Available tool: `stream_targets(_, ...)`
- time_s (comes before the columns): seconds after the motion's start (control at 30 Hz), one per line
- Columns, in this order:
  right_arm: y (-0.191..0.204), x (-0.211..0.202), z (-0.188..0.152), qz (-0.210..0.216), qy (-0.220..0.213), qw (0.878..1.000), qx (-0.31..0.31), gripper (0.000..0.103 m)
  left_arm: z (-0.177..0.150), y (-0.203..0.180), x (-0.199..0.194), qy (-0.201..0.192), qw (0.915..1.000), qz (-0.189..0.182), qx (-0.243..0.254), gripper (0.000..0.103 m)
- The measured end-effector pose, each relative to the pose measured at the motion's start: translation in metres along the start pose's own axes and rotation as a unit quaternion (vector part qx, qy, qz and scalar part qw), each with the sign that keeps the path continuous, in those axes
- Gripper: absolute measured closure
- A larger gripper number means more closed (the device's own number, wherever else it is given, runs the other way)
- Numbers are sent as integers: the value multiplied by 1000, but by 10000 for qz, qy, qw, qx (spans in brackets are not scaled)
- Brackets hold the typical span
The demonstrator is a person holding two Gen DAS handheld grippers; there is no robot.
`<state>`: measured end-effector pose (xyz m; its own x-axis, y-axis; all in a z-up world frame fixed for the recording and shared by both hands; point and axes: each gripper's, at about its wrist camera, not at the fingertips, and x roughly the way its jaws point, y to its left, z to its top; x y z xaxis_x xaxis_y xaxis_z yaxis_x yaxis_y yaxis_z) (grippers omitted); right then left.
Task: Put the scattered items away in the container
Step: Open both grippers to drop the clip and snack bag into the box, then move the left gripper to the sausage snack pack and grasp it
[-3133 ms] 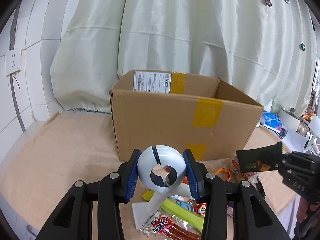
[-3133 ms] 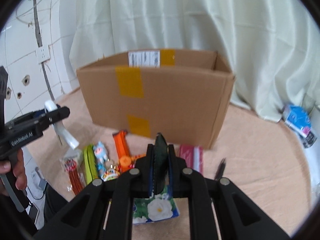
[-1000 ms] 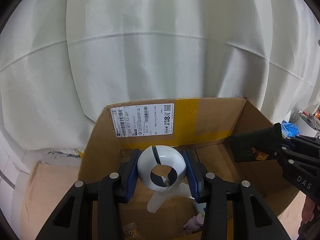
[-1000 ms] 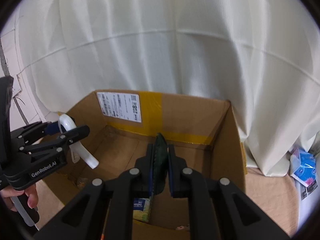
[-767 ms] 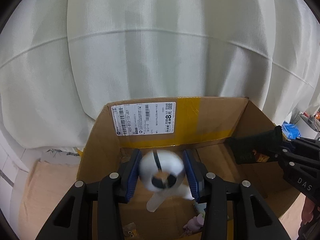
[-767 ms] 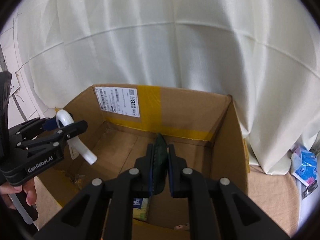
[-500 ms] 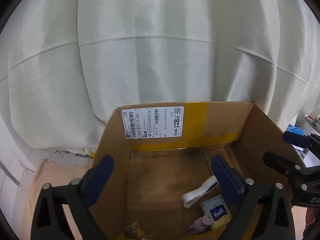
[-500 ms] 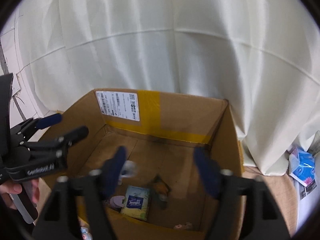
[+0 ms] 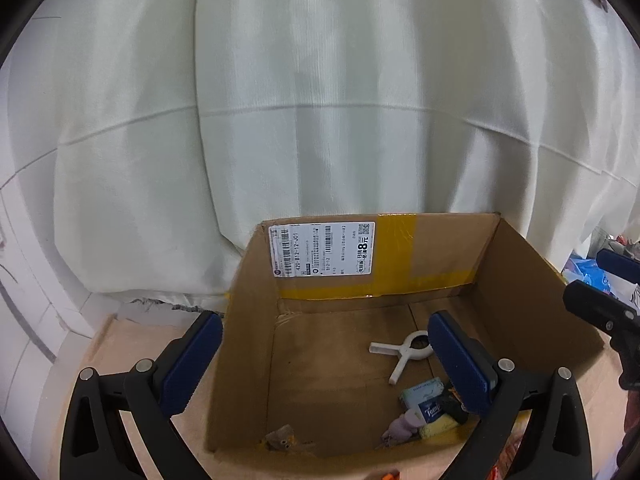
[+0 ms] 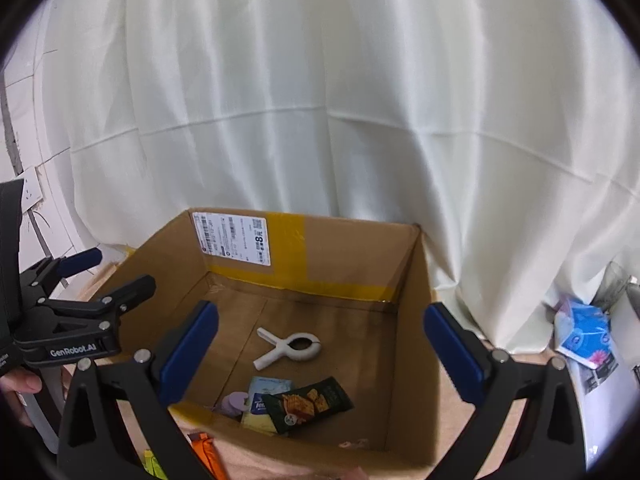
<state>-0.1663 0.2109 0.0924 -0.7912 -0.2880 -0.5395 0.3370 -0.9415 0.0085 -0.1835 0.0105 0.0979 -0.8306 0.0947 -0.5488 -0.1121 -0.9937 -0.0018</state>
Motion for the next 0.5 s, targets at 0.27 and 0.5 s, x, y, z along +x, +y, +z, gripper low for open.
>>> stream_targets(0.27,8,-46,-14,-222,-167,9995,-161,0,-22,9,-62,-265,9995,-33,-179,0)
stream_targets(0.5,16,-96,-38,-139,-427,9988,-178,0,-79,15,-116,-286,9982,-296,-437,0)
